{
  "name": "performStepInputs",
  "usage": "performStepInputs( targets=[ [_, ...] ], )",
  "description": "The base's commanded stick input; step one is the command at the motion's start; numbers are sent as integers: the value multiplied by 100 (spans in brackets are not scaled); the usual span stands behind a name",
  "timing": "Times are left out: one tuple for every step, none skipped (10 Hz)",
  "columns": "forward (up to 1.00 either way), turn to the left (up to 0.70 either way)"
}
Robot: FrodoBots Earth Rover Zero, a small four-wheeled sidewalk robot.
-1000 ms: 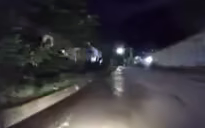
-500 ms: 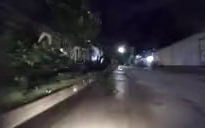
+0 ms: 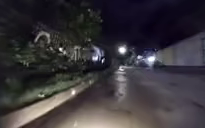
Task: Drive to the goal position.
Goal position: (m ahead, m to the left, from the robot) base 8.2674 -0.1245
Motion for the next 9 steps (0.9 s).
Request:
performStepInputs(
  targets=[
    [50, -50],
    [50, -50],
    [50, -50],
    [50, -50],
    [50, -50],
    [50, -50],
    [50, -50],
    [50, -50],
    [50, -40]
  ],
)
